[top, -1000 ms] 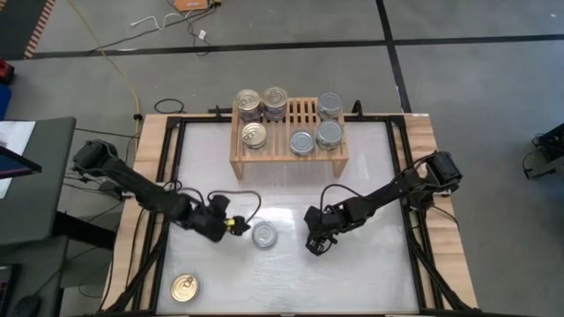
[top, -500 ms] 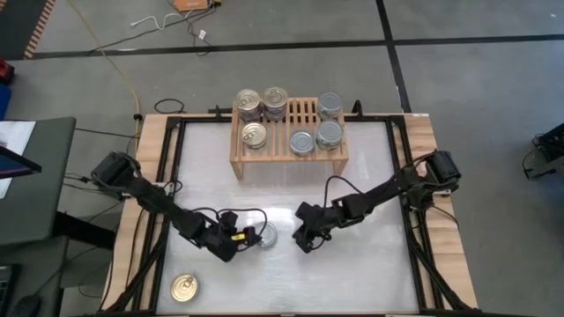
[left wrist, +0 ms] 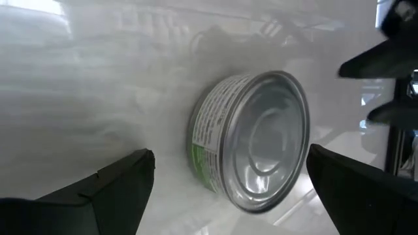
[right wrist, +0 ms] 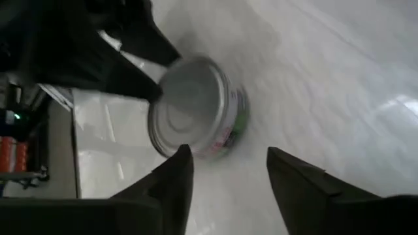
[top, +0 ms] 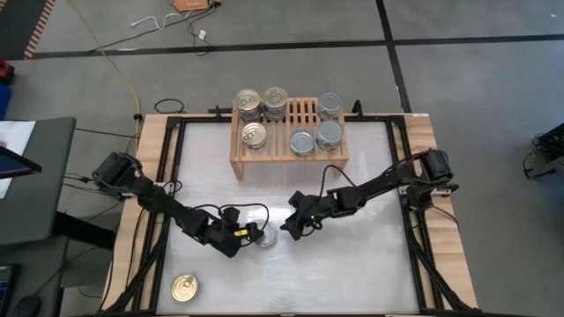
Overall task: Stack canned seafood by type on shelf
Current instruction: Stack the green tuna can on top of the other green tuna can on the shelf
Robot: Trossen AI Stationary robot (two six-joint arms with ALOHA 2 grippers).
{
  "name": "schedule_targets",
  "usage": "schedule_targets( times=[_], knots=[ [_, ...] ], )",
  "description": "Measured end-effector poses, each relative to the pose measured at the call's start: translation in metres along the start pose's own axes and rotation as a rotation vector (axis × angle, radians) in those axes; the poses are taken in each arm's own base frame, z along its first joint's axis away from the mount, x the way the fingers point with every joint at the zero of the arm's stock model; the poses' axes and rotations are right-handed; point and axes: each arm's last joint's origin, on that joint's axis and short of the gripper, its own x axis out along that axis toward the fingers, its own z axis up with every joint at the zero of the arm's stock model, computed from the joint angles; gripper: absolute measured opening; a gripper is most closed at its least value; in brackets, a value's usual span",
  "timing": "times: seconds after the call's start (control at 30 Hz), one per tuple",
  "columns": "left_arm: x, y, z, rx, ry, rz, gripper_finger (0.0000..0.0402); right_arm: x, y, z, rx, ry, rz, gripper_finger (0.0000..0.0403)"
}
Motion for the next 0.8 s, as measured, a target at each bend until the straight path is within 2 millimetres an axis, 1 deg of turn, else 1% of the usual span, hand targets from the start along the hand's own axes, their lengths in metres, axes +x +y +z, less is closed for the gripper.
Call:
schedule_targets(
  times=[0.13, 0.23, 0.3, 0.37, 0.4, 0.47, 0.53, 0.67, 0.8],
  knots=[
    [0.0, 0.0, 0.0, 0.008, -0.004, 0.0, 0.0383, 0.007, -0.001, -0.002, 0.005, -0.001, 0.014, 0.024],
    [0.0, 0.0, 0.001, 0.008, -0.005, 0.0, 0.0383, 0.011, -0.002, -0.002, 0.013, -0.008, 0.024, 0.0248],
    [0.0, 0.0, 0.001, 0.008, -0.005, 0.0, 0.0383, 0.016, 0.001, 0.0, 0.053, -0.02, 0.041, 0.0248],
    [0.0, 0.0, 0.001, 0.01, -0.006, 0.002, 0.0383, 0.025, 0.0, -0.003, 0.061, 0.0, 0.023, 0.0246],
    [0.0, 0.0, 0.001, 0.009, -0.006, 0.002, 0.0383, 0.029, 0.003, -0.002, 0.058, -0.005, 0.034, 0.0245],
    [0.0, 0.0, 0.001, 0.008, -0.006, 0.001, 0.0383, 0.036, 0.002, -0.004, 0.043, 0.038, 0.023, 0.0243],
    [0.001, 0.0, 0.001, 0.009, -0.006, 0.002, 0.0383, 0.043, 0.005, 0.0, 0.036, 0.051, 0.041, 0.0239],
    [0.001, 0.0, 0.001, 0.006, -0.004, -0.002, 0.0383, 0.046, 0.003, 0.005, 0.043, 0.078, -0.006, 0.0225],
    [0.001, 0.0, 0.0, 0.01, -0.002, -0.007, 0.0383, 0.046, 0.002, 0.008, 0.047, 0.056, -0.009, 0.0196]
  ],
)
